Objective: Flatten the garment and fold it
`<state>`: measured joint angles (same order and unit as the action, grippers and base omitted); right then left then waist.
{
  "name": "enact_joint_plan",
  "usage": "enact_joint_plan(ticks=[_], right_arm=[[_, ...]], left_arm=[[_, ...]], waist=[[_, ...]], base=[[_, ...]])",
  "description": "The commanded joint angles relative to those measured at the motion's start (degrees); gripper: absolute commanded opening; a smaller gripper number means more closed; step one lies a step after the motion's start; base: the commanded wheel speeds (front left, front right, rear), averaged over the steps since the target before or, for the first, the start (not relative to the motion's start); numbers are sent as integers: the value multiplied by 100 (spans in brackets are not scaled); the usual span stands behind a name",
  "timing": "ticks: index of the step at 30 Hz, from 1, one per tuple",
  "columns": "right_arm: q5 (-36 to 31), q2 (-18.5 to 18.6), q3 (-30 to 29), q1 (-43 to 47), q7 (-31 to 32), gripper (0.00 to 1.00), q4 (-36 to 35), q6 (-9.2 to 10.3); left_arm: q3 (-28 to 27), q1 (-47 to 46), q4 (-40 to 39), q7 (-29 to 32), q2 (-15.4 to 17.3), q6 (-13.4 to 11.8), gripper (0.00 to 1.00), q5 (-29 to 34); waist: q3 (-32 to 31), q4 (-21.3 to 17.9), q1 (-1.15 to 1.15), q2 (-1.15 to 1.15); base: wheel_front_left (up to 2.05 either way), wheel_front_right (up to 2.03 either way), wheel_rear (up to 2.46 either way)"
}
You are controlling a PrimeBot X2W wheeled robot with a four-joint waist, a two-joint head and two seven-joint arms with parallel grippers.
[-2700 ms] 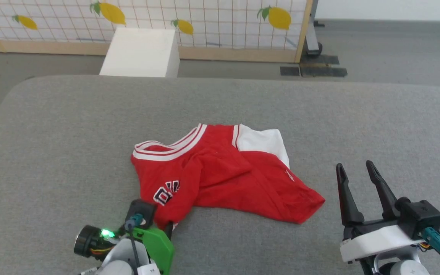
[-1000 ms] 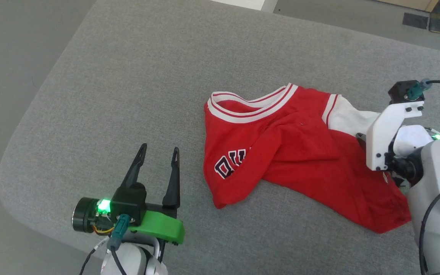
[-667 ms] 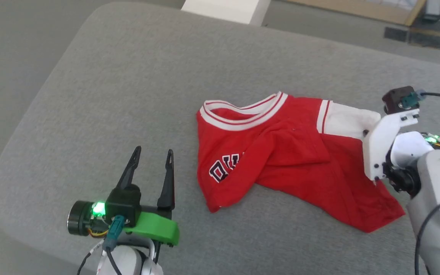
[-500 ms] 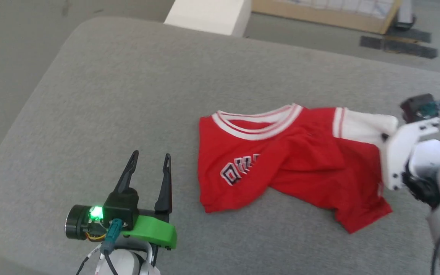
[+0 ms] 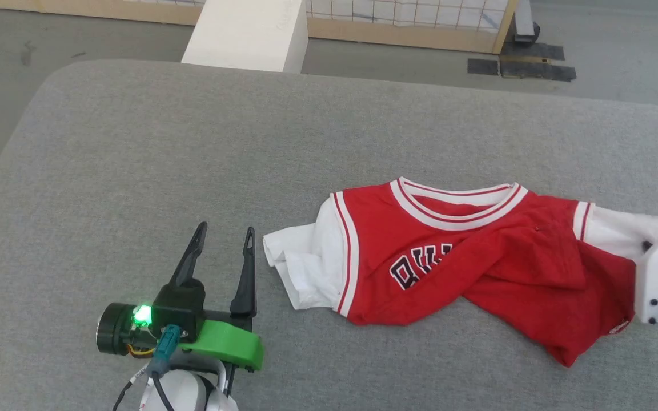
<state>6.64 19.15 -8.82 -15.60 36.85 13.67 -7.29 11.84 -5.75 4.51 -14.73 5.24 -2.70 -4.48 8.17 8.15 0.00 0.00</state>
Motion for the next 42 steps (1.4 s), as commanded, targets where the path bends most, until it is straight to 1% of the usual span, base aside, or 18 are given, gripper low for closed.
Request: enact_joint_plan(ticks=[1, 6, 10, 13, 19, 23, 26, 28, 33, 35, 38, 42], right_arm=[[-32, -104, 2, 4, -201, 100, -28, -20], [12, -283, 174, -99, -980, 100, -169, -20], [141, -434, 359, -40, -1818, 100, -467, -20], [181, -569, 512, 190, -2514, 100, -770, -20], [205, -1168, 441, 887, -3700, 100, -1373, -20], [230, -1471, 317, 1286, -4139, 100, -1679, -20], [242, -1579, 252, 1522, -4221, 100, -1870, -20], [232, -1605, 250, 1612, -4210, 100, -1959, -20], [173, -1624, 291, 1681, -4114, 100, -2114, -20], [191, -1625, 313, 1654, -4115, 100, -2159, -20], [217, -1626, 349, 1610, -4131, 100, -2210, -20], [213, -1627, 377, 1563, -4158, 100, -2209, -20]], left_arm=[[-24, -77, 28, -27, -27, 30, 100, 71], [-77, -119, 133, -27, -60, 72, 100, -3], [-126, -99, 264, -27, -86, 111, 100, -94], [-131, -55, 513, -27, -99, 165, 100, -171], [-89, -147, 1002, 46, -43, 242, 100, -197], [-73, -385, 1218, 401, 53, 286, 100, -197], [-28, -685, 1402, 970, 174, 358, 100, -171], [13, -927, 1541, 1468, 248, 437, 100, -171], [129, -1542, 1949, 3006, 457, 571, 100, -128], [154, -1753, 2028, 3458, 507, 591, 100, -119], [191, -1981, 2175, 3943, 557, 670, 100, -171], [378, -2087, 2465, 4594, 651, 866, 100, -316]], waist=[[43, -51, 0, 0], [-27, -158, 0, 0], [-157, -251, 0, 0], [-253, -335, 0, 0], [-278, -519, 0, 0], [-177, -640, 0, 0], [-49, -726, 0, 0], [46, -776, 0, 0], [320, -881, 0, 0], [433, -917, 0, 0], [619, -965, 0, 0], [798, -1020, 0, 0]], base=[[0, 0, 0], [0, 0, 0], [0, 0, 0], [0, 0, 0], [0, 0, 0], [0, 0, 0], [0, 0, 0], [0, 0, 0], [0, 0, 0], [0, 0, 0], [0, 0, 0], [0, 0, 0]])
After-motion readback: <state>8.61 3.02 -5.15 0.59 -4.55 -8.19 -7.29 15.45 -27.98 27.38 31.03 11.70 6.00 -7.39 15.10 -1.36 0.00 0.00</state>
